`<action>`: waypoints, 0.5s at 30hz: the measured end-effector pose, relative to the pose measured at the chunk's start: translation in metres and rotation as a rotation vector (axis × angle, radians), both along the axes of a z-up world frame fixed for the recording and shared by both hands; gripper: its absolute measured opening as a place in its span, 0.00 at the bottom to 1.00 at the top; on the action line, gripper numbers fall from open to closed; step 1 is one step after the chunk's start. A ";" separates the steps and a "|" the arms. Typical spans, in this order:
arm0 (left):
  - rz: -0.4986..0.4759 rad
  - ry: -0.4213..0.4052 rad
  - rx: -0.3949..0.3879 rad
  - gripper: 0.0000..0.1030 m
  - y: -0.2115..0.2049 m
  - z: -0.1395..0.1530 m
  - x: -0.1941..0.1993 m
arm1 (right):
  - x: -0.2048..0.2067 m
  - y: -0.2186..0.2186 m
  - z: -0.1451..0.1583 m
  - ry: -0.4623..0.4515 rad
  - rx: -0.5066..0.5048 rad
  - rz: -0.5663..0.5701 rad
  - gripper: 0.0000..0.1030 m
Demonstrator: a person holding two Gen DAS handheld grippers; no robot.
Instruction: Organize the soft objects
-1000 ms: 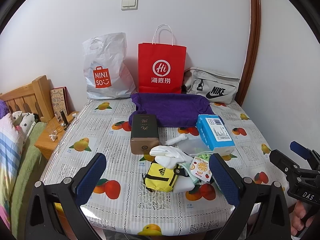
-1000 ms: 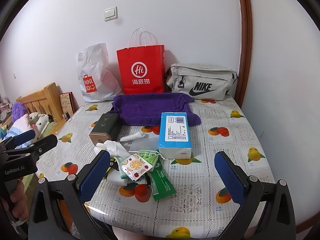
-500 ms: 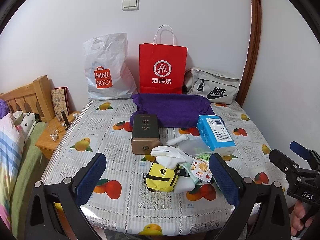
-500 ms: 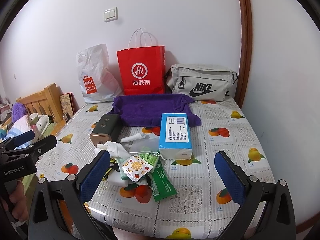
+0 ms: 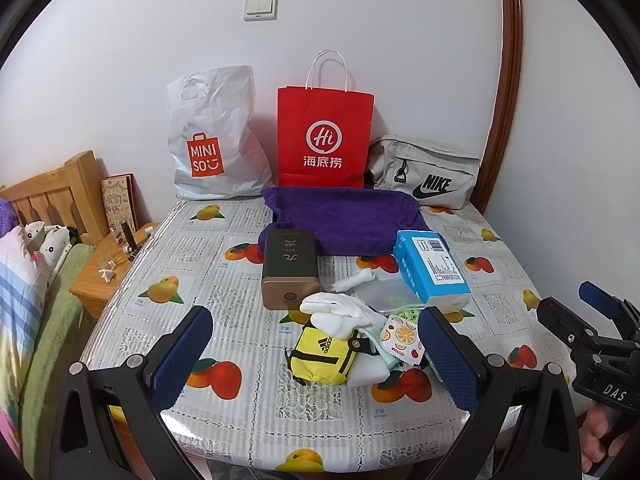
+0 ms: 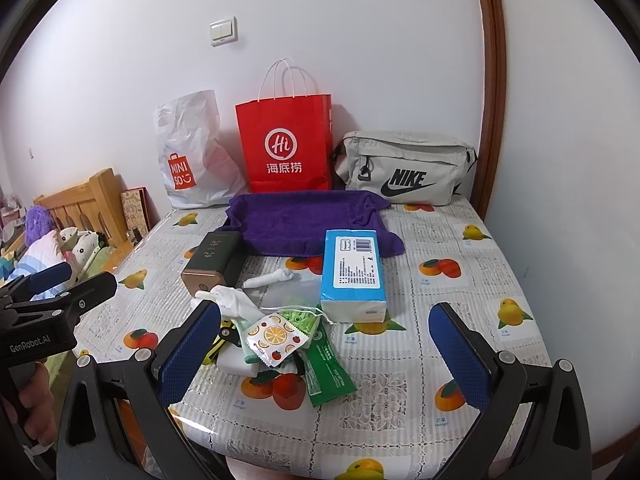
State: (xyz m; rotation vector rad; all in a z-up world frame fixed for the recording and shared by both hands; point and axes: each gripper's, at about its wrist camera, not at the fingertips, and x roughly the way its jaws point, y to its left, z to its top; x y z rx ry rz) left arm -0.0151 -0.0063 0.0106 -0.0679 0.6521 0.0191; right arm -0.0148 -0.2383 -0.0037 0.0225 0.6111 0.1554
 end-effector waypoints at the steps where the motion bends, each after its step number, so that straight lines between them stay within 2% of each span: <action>1: 0.000 0.000 0.001 1.00 0.000 0.000 0.000 | 0.000 0.000 0.000 -0.001 0.000 0.002 0.99; 9: -0.002 0.016 -0.018 1.00 0.003 -0.008 0.013 | 0.008 0.001 -0.009 -0.008 -0.012 0.015 0.99; 15: 0.030 0.088 -0.018 1.00 0.013 -0.037 0.036 | 0.031 -0.006 -0.040 0.072 -0.004 0.016 0.99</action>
